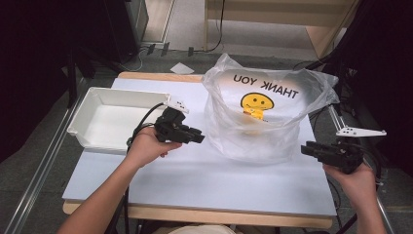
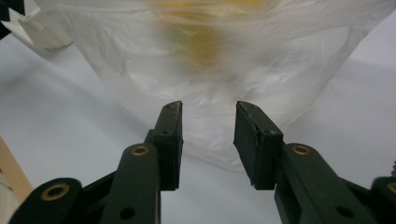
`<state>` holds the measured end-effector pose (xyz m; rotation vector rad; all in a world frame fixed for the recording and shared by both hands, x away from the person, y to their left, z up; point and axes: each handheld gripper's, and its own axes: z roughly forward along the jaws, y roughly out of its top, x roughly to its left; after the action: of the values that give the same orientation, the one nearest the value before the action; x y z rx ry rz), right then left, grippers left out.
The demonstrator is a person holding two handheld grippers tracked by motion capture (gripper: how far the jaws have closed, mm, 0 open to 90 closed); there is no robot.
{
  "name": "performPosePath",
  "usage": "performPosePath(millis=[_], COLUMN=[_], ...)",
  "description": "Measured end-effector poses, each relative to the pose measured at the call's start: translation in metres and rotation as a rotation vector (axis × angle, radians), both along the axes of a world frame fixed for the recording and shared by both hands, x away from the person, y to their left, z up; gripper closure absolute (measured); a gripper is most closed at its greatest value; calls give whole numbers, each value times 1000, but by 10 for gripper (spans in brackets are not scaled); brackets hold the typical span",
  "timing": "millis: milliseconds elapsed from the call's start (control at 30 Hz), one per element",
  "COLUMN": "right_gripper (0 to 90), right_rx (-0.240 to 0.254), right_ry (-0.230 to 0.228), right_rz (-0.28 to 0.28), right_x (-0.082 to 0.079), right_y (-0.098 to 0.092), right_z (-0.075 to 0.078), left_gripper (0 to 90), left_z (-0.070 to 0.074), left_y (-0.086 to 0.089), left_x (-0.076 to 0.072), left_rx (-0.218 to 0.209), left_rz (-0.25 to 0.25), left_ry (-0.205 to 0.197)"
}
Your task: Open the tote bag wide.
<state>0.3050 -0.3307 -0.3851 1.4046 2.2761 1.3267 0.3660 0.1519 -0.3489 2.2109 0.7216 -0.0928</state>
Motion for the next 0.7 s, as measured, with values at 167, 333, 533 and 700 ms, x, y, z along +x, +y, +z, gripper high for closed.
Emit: performPosePath(millis=[167,333,533,700], right_gripper=[690,819,900,900], right_rx=[18,28,52,46], right_ry=[3,34,24,34], right_rz=[0,-24,-42,-75], right_x=[6,23,35,42], right_y=[-6,-20,-35,-46], right_z=[7,12,25,40], left_gripper=[711,749,844,867], left_z=[14,36,54,69], left_y=[-3,-11,-17,-25], left_x=[2,4,5,6], left_rx=[-12,-15,-43,-36], left_rz=[-11,-35,-43,-62], left_ry=[-14,-45,-68,-92])
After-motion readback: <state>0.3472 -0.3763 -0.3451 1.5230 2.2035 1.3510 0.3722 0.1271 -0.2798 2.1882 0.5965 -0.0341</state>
